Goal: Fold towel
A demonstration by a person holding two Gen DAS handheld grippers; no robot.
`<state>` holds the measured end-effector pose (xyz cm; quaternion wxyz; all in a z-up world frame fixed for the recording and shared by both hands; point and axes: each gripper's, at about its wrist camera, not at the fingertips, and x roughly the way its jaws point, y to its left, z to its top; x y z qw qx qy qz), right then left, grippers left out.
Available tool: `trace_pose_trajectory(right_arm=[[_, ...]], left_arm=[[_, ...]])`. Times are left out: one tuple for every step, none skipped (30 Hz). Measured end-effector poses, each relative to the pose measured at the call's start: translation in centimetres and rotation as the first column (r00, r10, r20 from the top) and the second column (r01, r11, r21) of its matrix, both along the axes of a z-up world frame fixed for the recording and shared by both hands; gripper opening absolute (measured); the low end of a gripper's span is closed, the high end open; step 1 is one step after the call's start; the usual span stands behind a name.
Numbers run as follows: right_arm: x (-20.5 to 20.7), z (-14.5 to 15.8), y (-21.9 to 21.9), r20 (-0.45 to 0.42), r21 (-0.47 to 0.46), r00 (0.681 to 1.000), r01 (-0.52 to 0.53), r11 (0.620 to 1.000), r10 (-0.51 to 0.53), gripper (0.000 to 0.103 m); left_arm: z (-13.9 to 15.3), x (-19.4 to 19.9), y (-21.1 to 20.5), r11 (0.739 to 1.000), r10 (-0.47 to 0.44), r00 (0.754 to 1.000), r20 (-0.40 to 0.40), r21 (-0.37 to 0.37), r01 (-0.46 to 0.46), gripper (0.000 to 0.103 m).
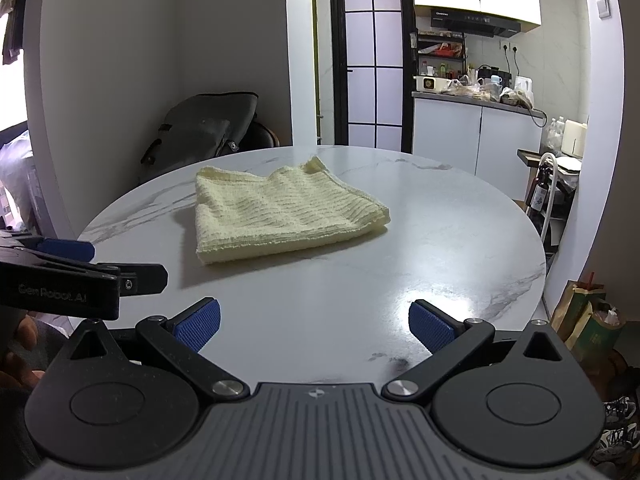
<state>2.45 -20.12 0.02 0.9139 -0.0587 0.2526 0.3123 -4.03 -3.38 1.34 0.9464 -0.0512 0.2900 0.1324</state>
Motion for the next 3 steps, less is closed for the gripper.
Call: trace_pose_trajectory(right_arm=[[0.0,-0.08,0.01,-0.002,-0.001,1.0,0.001,1.0,-0.001,0.103],[0.04,-0.19,0.02,-0.004,-0.002,1.0,0.002,1.0,-0.002,0.103],[0.06,-0.29,0.02,-0.005,-0.002,1.0,0.003,1.0,-0.003,0.103]], left_arm=[[-0.03,0.08,-0.02,1.0,-0.004,1.0,-0.002,-0.005,0.004,0.103],[-0.09,0.14,0.01,1.0,-0.008,1.0,-0.002,-0.012,0.008,0.103],[-0.17,0.18,0.06,1.0,-0.01,1.0,-0.001,-0.018,0.01,0.103]])
